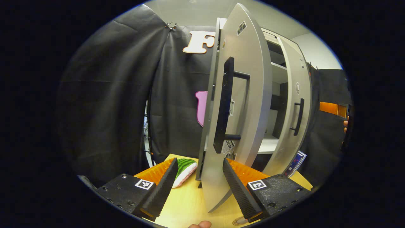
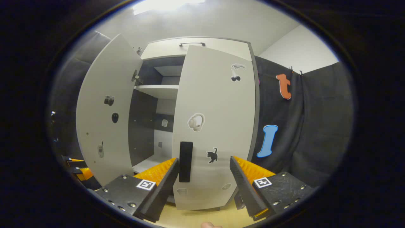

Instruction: Grasp the bottle in the cabinet with the left hand and place it on the coaster, then close the right door with the right hand and the left door with the left hand.

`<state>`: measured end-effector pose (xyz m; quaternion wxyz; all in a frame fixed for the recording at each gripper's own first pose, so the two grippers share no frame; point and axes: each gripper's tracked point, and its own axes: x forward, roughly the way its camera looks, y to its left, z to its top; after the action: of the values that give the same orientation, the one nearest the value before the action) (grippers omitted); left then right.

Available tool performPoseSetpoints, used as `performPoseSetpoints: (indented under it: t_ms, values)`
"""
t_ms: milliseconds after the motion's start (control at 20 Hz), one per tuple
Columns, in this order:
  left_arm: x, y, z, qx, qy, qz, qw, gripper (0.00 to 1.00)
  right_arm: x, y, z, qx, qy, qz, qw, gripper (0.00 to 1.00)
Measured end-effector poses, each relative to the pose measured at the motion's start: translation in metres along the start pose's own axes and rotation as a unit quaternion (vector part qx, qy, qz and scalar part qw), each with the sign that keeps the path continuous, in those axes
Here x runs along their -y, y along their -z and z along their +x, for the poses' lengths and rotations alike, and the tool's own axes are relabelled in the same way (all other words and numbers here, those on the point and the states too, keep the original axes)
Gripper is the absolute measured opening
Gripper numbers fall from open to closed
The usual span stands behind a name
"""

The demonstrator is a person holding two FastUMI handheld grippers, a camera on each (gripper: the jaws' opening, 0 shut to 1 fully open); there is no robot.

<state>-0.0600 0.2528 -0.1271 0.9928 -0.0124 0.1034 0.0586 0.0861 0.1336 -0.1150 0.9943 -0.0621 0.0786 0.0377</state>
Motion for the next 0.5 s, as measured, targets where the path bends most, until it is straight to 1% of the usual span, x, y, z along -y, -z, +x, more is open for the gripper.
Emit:
performPoseSetpoints:
  t_ms: [50,100,400,450,500]
  values:
    - [0.005,0.001,0.002,-0.001,0.007,0.002,1.000,0.89,0.003,0.000,-0.002,0.001,0.004,-0.003,1.000,0.97]
    - [0.010,0.002,0.003,-0.001,0.014,0.003,1.000,0.93,0.008,0.000,-0.005,0.001,0.009,-0.005,1.000,0.97]
    - [0.044,0.005,0.015,-0.003,0.049,0.006,0.999,0.93,0.035,0.000,-0.015,0.001,0.033,-0.005,0.999,0.97]
    - [0.051,0.006,0.016,-0.005,0.055,0.005,0.998,0.93,0.038,-0.001,-0.015,0.001,0.036,-0.006,0.999,0.93]
    - [0.052,0.008,0.018,-0.007,0.061,0.006,0.998,0.93,0.041,0.000,-0.017,0.001,0.038,-0.008,0.999,0.93]
